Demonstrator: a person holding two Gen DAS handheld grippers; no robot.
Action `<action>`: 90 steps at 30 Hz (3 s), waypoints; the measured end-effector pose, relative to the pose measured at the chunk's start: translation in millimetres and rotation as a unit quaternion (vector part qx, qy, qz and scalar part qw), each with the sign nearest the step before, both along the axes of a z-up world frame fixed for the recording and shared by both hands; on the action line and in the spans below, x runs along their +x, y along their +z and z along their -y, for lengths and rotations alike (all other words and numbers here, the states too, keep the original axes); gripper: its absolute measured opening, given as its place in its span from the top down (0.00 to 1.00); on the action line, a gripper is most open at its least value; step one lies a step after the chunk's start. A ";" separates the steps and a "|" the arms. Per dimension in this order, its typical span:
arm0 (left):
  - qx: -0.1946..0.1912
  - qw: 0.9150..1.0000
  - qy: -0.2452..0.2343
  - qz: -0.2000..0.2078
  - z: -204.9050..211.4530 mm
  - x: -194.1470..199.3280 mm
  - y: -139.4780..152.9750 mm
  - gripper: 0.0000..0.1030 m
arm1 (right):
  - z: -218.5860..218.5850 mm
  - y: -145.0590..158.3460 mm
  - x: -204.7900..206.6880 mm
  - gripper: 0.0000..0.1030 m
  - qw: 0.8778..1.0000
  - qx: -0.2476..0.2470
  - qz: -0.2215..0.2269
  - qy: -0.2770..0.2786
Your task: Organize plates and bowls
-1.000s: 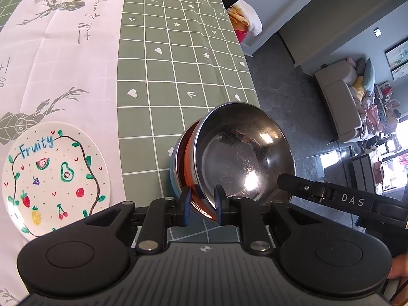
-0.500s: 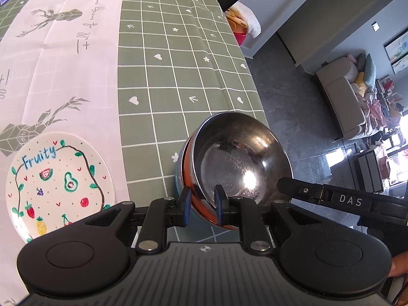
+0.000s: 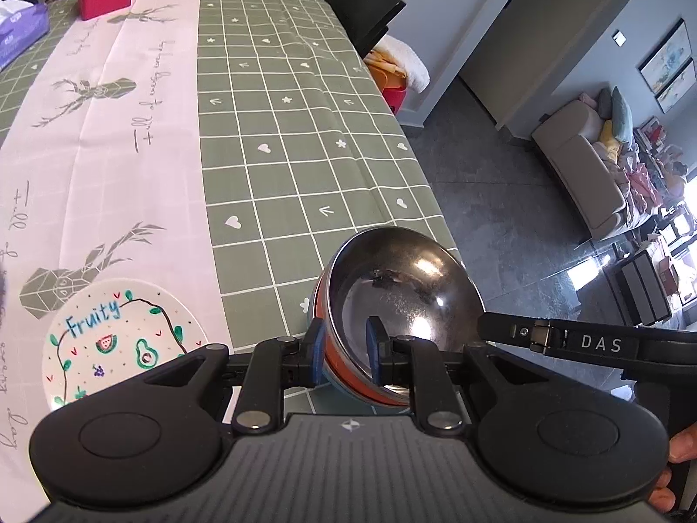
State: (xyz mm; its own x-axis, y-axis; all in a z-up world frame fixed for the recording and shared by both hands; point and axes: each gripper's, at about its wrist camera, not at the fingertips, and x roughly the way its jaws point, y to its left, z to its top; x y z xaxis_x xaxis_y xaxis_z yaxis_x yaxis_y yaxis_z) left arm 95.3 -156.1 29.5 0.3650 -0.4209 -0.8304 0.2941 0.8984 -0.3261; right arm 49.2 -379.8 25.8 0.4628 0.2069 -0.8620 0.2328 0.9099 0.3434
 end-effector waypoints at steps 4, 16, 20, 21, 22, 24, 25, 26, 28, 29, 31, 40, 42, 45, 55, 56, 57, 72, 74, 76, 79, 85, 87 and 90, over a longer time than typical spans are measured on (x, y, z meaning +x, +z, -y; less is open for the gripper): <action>-0.001 1.000 -0.004 0.009 -6.7 -5.0 7.2 0.72 | -6.0 7.3 -5.1 0.66 1.000 -0.007 0.009 0.005; 0.031 0.998 -0.002 0.045 -56.6 -19.1 23.8 0.70 | -55.3 29.0 -11.7 0.60 0.997 -0.004 0.044 0.065; 0.049 0.997 0.008 0.062 -83.7 -22.7 26.9 0.68 | -83.0 29.7 -5.8 0.59 0.995 0.001 0.043 0.091; 0.052 0.997 0.011 0.064 -90.3 -22.9 27.2 0.68 | -89.9 29.5 -4.2 0.59 0.994 0.002 0.043 0.098; 0.055 0.996 0.016 0.065 -98.4 -22.8 27.1 0.68 | -97.3 29.2 -2.2 0.59 0.994 0.002 0.042 0.105; 0.057 0.996 0.024 0.064 -114.6 -21.9 25.7 0.67 | -113.0 28.2 1.8 0.59 0.992 0.003 0.040 0.119; 0.057 0.996 0.031 0.063 -124.0 -21.6 24.3 0.66 | -120.6 27.5 3.9 0.59 0.991 0.003 0.039 0.126; 0.059 0.996 0.035 0.062 -131.9 -21.2 22.8 0.66 | -129.4 26.2 6.8 0.59 0.990 0.002 0.037 0.133; 0.065 0.995 0.048 0.066 -147.8 -21.2 19.7 0.65 | -146.4 24.2 11.5 0.59 0.989 0.002 0.034 0.146; 0.070 0.994 0.056 0.068 -157.4 -21.2 18.6 0.65 | -155.8 22.8 14.3 0.59 0.988 0.001 0.032 0.154; 0.077 0.992 0.072 0.073 -174.0 -20.2 15.3 0.65 | -172.9 20.9 19.3 0.60 0.985 -0.001 0.030 0.169; 0.113 0.974 0.161 0.111 -250.2 -5.7 7.8 0.65 | -247.9 7.6 45.5 0.61 0.975 -0.005 0.027 0.219; 0.120 0.971 0.175 0.111 -264.3 0.1 4.4 0.65 | -264.6 4.4 54.0 0.61 0.973 -0.005 0.030 0.228; 0.122 0.970 0.187 0.097 -281.8 9.4 -4.8 0.65 | -288.1 -1.1 66.4 0.62 0.971 -0.006 0.031 0.239; 0.105 0.974 0.190 0.065 -309.3 37.3 -32.5 0.65 | -349.1 -22.0 107.2 0.67 0.967 -0.002 0.023 0.255; 0.100 0.974 0.191 0.063 -311.1 40.2 -35.1 0.65 | -353.7 -23.0 110.7 0.67 0.966 -0.003 0.022 0.256; 0.095 0.975 0.193 0.060 -312.4 42.7 -37.7 0.65 | -359.1 -24.0 114.3 0.67 0.966 -0.005 0.022 0.256; 0.088 0.977 0.193 0.023 -314.7 69.4 -63.9 0.71 | -383.5 -60.6 152.9 0.74 0.971 -0.013 -0.021 0.236; 0.082 0.978 0.192 0.016 -314.1 71.3 -65.8 0.72 | -384.9 -63.9 155.9 0.75 0.972 -0.012 -0.029 0.233; 0.083 0.978 0.191 0.011 -313.5 73.3 -67.5 0.75 | -386.8 -66.6 158.3 0.77 0.972 -0.016 -0.036 0.230; 0.090 0.978 0.190 0.005 -312.5 75.6 -70.3 0.79 | -389.2 -68.4 160.3 0.81 0.972 -0.016 -0.043 0.229; 0.092 0.979 0.184 -0.006 -310.1 76.4 -73.9 0.86 | -393.1 -71.7 162.9 0.88 0.973 -0.019 -0.054 0.225; 0.092 0.978 0.186 -0.007 -309.8 75.9 -73.8 0.86 | -393.0 -72.6 164.0 0.90 0.974 -0.018 -0.055 0.221; 0.096 0.978 0.187 -0.007 -308.2 75.1 -72.8 0.86 | -391.1 -72.4 163.7 0.90 0.975 -0.013 -0.058 0.215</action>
State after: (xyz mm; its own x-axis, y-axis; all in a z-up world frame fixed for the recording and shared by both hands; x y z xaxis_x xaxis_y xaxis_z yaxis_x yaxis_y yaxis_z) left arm 170.4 152.2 -43.3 0.4510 -0.0955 -0.8874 -0.0699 0.9874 -0.1419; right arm 212.9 11.2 -46.6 0.2370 0.3369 -0.9112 -0.1365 0.9402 0.3122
